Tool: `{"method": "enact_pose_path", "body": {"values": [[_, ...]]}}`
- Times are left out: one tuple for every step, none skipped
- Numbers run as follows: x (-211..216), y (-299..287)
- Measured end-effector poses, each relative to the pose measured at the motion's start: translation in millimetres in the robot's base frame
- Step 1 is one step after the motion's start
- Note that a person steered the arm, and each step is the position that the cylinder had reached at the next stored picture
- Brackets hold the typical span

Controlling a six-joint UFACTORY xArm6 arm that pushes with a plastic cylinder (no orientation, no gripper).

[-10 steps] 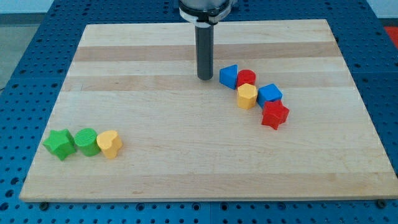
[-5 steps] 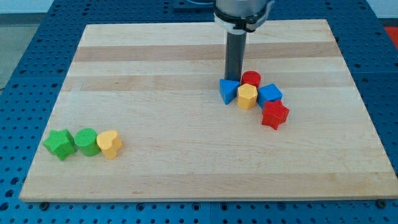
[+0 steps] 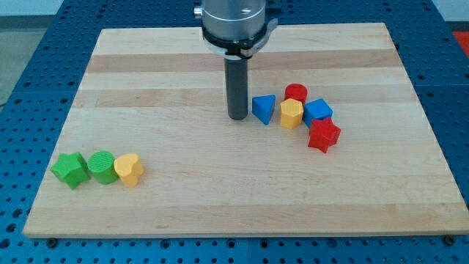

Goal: Move the blue triangle to the yellow hexagon

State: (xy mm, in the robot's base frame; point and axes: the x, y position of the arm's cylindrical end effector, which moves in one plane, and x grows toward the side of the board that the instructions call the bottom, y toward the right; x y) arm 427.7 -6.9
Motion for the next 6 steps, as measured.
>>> {"method": "enact_pose_path", "body": {"values": [[-5.4,14.6],[-12.5,14.6],[-13.2,18.8],[-13.2,22.8],[-16.6,-5.7],[-17.6,-105.2]]}}
